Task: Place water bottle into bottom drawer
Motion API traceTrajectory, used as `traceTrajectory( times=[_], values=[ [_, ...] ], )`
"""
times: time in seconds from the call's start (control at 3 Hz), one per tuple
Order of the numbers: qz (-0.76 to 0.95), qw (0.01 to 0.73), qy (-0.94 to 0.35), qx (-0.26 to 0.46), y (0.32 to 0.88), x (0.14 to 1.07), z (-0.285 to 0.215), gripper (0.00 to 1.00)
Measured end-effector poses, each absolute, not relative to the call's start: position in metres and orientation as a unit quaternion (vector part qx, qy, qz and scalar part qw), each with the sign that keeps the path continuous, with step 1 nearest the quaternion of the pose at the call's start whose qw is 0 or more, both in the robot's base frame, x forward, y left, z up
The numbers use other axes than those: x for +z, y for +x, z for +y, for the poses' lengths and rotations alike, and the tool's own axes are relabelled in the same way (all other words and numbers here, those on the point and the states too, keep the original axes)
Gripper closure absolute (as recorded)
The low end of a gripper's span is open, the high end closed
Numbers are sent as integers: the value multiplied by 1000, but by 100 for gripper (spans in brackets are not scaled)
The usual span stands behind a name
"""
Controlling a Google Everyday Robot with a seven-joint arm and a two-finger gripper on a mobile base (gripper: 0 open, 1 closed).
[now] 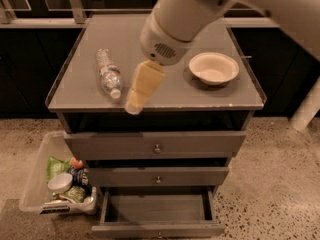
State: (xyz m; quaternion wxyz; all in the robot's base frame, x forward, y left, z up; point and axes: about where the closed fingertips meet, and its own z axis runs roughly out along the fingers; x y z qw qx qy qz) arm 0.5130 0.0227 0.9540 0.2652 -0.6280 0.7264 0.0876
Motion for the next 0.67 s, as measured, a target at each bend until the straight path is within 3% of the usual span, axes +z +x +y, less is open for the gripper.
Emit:
traceTrajectory(
  times=[0.67],
  values=[
    [764,243,-588,104,535,941,60,0]
  ],
)
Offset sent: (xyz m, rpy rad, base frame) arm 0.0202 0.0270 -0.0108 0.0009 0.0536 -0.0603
